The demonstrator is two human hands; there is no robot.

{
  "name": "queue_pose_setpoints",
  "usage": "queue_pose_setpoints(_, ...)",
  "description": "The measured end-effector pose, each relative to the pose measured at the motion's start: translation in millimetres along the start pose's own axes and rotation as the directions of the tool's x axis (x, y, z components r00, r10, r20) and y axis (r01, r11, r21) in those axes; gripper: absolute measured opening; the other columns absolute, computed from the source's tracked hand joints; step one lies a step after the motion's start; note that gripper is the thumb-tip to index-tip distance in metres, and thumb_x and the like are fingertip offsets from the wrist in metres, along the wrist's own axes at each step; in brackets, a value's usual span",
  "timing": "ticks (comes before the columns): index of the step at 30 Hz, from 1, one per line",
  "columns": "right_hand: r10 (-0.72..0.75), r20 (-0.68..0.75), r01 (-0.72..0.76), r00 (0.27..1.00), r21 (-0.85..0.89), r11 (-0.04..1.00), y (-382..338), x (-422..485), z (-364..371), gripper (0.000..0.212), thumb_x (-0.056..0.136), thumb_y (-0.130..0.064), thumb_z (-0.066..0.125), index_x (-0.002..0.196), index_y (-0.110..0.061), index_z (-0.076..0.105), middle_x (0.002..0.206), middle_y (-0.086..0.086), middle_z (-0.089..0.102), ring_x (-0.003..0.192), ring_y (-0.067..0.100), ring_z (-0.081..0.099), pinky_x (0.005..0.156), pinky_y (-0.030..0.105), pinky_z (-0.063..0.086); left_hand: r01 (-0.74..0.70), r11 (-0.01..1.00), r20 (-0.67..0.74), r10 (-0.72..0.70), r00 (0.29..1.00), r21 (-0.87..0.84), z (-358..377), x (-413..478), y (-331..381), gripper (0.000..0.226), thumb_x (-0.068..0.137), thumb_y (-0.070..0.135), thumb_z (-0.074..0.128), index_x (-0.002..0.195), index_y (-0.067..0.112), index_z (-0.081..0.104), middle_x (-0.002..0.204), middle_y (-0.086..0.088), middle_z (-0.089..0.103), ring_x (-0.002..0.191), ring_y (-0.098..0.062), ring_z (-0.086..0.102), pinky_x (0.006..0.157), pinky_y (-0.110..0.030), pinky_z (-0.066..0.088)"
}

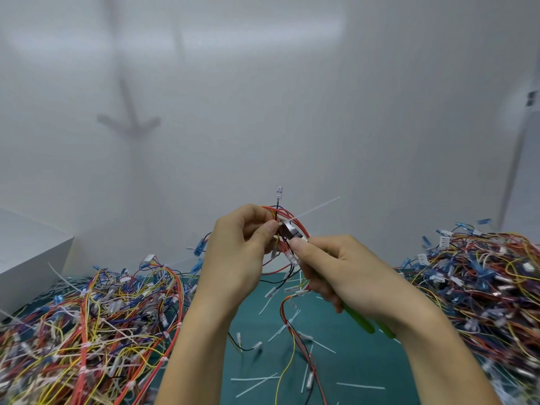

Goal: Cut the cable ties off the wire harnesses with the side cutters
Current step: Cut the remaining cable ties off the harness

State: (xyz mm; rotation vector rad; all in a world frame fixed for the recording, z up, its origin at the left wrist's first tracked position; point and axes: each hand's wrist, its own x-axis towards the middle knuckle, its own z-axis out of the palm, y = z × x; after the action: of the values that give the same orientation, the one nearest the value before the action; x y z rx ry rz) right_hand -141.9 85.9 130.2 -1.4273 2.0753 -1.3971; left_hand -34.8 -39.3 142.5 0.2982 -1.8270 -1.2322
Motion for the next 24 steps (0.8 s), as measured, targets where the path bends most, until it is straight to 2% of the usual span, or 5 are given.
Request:
queue_pose_setpoints(4, 0.021, 0.035, -0.023, 0.999, 0.052, 0.998, -1, 0, -1, 0.051, 0.094, -0.063, 0.047, 0.066, -0.022, 0.056, 0.051, -0.007, 0.047, 0.048, 0.013, 0.044, 0.048, 0.031, 0.044, -0.014, 1.0, -0.004, 0.014, 1.0, -0.002, 1, 0, 2, 0.014, 0.094, 0.001, 0.059, 0.083, 0.008, 0.064, 0.083, -0.011, 0.074, 0.068, -0.017, 0.067, 0.074, -0.036, 0.058)
queue_pose_setpoints(8, 0.012, 0.009, -0.012, 1.0, 0.013, 1.0, -2, -1, 0, 0.053, 0.088, -0.069, 0.046, 0.066, -0.022, 0.057, 0.05, -0.008, 0.049, 0.048, 0.013, 0.045, 0.047, 0.033, 0.044, -0.007, 1.0, -0.009, 0.007, 1.0, -0.001, 0, 0, 2, 0.012, 0.094, 0.003, 0.06, 0.084, 0.007, 0.065, 0.08, -0.009, 0.074, 0.07, -0.023, 0.069, 0.075, -0.04, 0.058)
queue_pose_setpoints(12, -0.027, -0.066, 0.018, 0.997, -0.133, 0.991, -4, -2, -1, 0.054, 0.089, -0.069, 0.046, 0.07, -0.02, 0.056, 0.053, -0.007, 0.048, 0.048, 0.008, 0.042, 0.053, 0.029, 0.038, 0.009, 1.0, -0.018, -0.008, 1.0, 0.029, 1, 0, 1, 0.012, 0.094, 0.005, 0.061, 0.083, 0.009, 0.066, 0.075, -0.004, 0.075, 0.064, -0.014, 0.068, 0.076, -0.042, 0.059)
queue_pose_setpoints(17, -0.044, -0.141, -0.001, 0.989, -0.305, 0.952, -10, -6, -5, 0.055, 0.086, -0.071, 0.043, 0.082, -0.022, 0.065, 0.048, -0.01, 0.047, 0.045, 0.006, 0.042, 0.051, 0.026, 0.029, 0.021, 0.998, -0.02, -0.02, 1.0, 0.053, 1, -1, 2, 0.013, 0.094, 0.008, 0.061, 0.083, 0.012, 0.067, 0.074, -0.002, 0.075, 0.062, -0.012, 0.068, 0.078, -0.046, 0.059)
queue_pose_setpoints(24, -0.056, -0.14, 0.003, 0.989, -0.349, 0.937, -12, -7, -5, 0.043, 0.087, -0.071, 0.042, 0.067, -0.036, 0.057, 0.047, -0.013, 0.05, 0.047, 0.006, 0.044, 0.053, 0.029, 0.03, 0.029, 0.998, -0.015, -0.029, 0.999, 0.06, -1, -1, 2, 0.015, 0.094, 0.009, 0.061, 0.081, 0.014, 0.067, 0.071, 0.001, 0.075, 0.058, -0.009, 0.067, 0.075, -0.042, 0.058)
